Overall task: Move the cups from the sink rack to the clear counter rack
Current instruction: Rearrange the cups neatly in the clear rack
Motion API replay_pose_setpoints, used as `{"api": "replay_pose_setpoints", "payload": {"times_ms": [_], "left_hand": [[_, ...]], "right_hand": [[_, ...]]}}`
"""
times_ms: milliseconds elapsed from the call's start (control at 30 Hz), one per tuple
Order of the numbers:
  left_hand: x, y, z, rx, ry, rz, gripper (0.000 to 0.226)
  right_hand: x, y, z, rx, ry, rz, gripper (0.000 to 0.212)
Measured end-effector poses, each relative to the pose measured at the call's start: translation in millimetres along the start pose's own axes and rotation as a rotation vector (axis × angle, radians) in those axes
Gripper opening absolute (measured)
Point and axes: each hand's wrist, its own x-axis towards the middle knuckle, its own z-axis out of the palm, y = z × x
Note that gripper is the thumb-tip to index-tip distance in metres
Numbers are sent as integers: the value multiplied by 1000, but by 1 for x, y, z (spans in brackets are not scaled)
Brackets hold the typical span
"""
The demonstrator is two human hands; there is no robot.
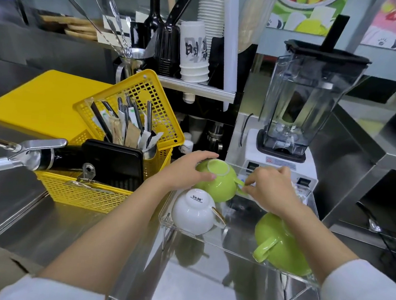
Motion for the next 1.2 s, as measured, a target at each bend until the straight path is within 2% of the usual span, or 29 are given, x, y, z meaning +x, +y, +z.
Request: {"api": "replay_pose_setpoints", "payload": {"times_ms": [133, 333, 467, 600, 767, 900, 1000, 1067, 1200], "left_hand": [[7, -7, 5, 22, -80, -37, 59], [6, -15, 8, 100, 29, -26, 58], [3, -18, 5, 114, 32, -25, 60], [0, -11, 2, 224, 90, -1, 57], [7, 16, -1, 162, 157, 91, 41], [23, 41, 17, 127, 48, 117, 31], [40, 59, 35, 53, -66, 108, 28], [52, 65, 46, 1, -137, 69, 33], [69, 63, 63, 95, -243, 26, 49]], "right_hand": [[8, 0, 2, 19, -16, 16, 16], [16, -3, 2, 48, -5, -4, 14], [18, -3, 3, 105, -17, -3, 15], [12, 5, -7, 197, -15, 36, 28], [-3, 36, -27, 332, 49, 235, 46], [-14, 48, -27, 224, -114, 389, 66], [-17, 50, -22, 250, -228, 413, 78], [-17, 49, -23, 312, -252, 423, 82], [-15, 52, -21, 411, -288, 417, 81]]}}
